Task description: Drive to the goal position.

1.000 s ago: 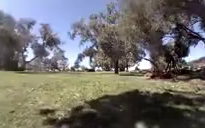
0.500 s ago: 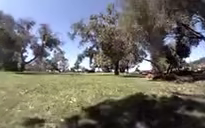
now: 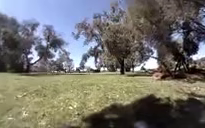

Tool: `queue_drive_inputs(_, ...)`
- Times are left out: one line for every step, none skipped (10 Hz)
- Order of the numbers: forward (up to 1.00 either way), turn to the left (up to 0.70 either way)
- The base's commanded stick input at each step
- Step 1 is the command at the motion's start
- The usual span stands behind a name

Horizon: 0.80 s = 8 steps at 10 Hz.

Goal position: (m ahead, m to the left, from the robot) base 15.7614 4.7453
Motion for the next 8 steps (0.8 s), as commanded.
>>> queue_drive_inputs(0.70, 0.27)
queue_drive_inputs(0.70, 0.17)
queue_drive_inputs(0.70, 0.02)
queue_drive_inputs(0.70, 0.00)
queue_drive_inputs(0.70, 0.00)
queue_drive_inputs(0.70, 0.00)
queue_drive_inputs(0.70, 0.03)
queue_drive_inputs(0.70, 0.18)
